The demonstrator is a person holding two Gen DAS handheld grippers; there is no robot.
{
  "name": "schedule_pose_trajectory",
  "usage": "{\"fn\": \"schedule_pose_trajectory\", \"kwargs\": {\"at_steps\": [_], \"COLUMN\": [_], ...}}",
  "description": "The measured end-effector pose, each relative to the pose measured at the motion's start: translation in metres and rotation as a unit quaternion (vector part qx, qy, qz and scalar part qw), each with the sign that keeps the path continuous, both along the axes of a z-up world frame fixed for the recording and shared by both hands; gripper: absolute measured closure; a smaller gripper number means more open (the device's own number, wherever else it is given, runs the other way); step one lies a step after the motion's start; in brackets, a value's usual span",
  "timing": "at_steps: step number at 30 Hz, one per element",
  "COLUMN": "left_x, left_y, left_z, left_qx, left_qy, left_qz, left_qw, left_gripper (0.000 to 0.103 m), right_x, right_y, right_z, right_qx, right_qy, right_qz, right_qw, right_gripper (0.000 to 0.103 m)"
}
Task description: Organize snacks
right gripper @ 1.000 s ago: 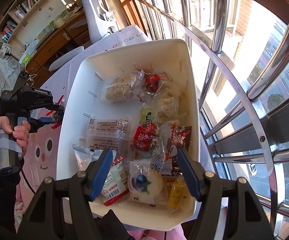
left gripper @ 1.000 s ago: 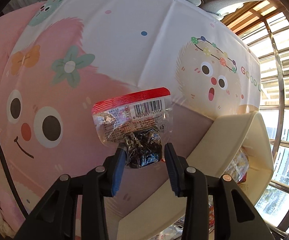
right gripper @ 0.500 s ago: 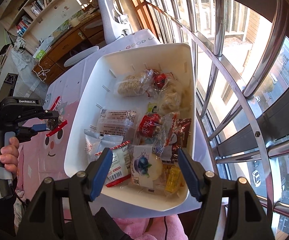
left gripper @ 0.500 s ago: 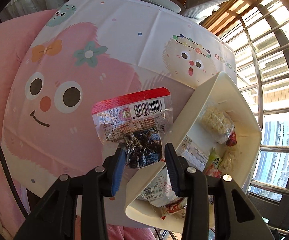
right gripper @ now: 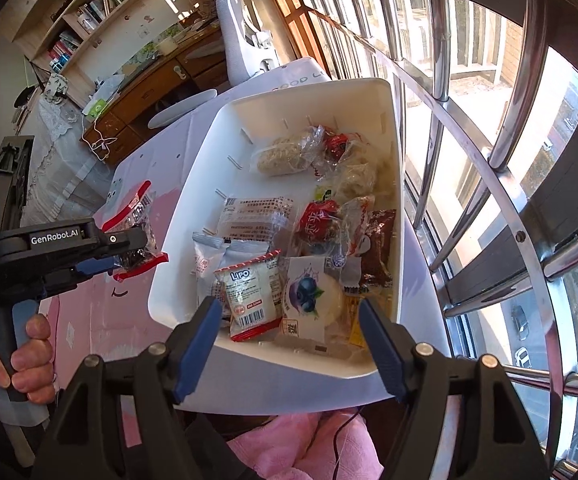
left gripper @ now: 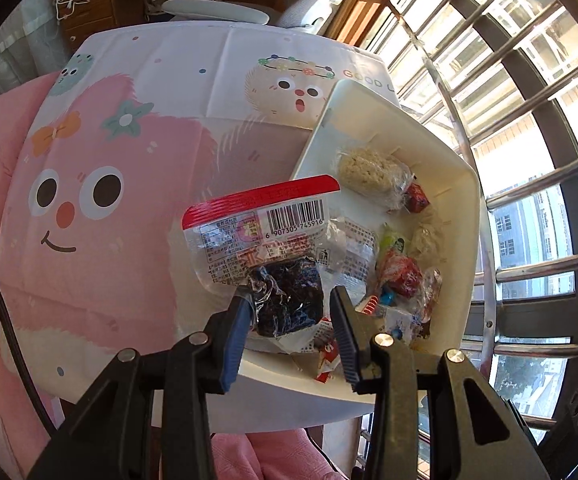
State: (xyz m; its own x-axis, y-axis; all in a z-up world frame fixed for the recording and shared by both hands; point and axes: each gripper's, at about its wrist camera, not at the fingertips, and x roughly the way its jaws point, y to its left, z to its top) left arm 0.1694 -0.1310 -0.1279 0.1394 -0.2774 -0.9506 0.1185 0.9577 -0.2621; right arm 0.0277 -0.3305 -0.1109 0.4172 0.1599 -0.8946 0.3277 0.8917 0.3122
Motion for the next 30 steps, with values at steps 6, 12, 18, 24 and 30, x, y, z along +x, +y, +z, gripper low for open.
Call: {"fn": "schedule_pose_trajectory", "kwargs": {"at_steps": [6, 12, 18, 24, 30], "left_x": [-0.021, -0.039, -0.052, -0.063, -0.082], "left_y": [-0.012, -0.003, 0.031, 0.083, 0.131], "left_z": [0.004, 0.009, 0.019, 0.027, 0.042], "left_qx": [-0.003, -0.024, -0.03, -0.028, -0.035], "left_qy": [-0.015, -0.017, -0.018, -0.024, -0.052], "left_qz": [-0.056, -0.064, -0.049, -0.017, -0.005], "left_qw": [0.9983, 0.9975, 0.9982, 0.9992, 0.998], "left_gripper": [0.062, 0.044, 0.026, 0.021, 0.014], "right_x": [-0.011, -0.017, -0.015, -0.011, -0.012], "right_y": [0.005, 0.017, 0.035, 0.062, 0.102], "right_z": [-0.005, -0.005, 0.0, 0.01, 0.024], "right_qx": [-0.002, -0.008, -0.019, -0.032, -0.04], "right_qy": [0.01, 0.017, 0.021, 0.02, 0.004], "right_qz": [-0.01, -0.004, 0.01, 0.03, 0.057], "right_qw": [1.0, 1.0, 1.0, 0.999, 0.998], "right_gripper": [0.026, 0.021, 0.016, 0.015, 0.015]}}
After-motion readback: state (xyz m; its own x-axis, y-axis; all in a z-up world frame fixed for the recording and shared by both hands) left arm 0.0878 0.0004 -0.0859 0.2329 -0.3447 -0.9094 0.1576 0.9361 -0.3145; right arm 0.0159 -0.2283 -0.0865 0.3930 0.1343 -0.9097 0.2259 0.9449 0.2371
